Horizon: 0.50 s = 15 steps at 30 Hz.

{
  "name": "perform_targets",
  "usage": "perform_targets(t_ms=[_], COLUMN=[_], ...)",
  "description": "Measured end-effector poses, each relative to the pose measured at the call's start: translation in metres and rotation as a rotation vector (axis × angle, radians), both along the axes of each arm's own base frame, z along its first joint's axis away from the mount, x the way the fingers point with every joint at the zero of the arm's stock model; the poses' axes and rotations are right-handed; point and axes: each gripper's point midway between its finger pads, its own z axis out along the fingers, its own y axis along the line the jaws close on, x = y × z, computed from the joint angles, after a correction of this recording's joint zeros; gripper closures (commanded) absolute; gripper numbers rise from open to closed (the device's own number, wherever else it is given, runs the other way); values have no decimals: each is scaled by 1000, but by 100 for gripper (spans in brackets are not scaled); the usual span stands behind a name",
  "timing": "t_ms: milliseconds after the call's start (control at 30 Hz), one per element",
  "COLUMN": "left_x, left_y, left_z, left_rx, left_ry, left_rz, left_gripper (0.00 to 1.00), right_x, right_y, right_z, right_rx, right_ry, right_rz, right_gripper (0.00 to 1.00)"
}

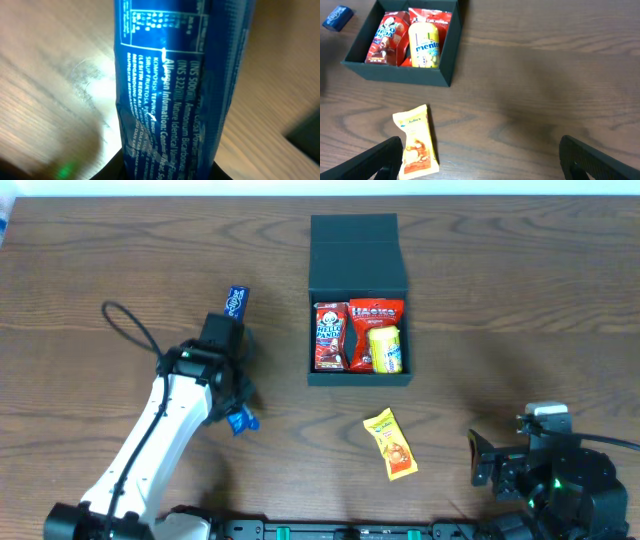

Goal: Pack container
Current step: 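Carry the blue bar into the green box and release it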

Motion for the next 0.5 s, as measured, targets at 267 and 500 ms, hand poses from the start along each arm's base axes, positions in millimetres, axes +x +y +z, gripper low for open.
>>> perform_targets(t_ms=[267, 500], left_x=[15, 16], left_y=[-50, -106], left_z=[77, 94], left_rx=[65, 82], left_ry=[-118, -116], left_rz=[-367, -692], left_gripper=[73, 69], right_x=[0, 0], right_y=[0, 0], right_z=[0, 0], right_rx=[0, 0], right_ry=[-1, -1], right_rz=[0, 0], right_gripper=[1, 1])
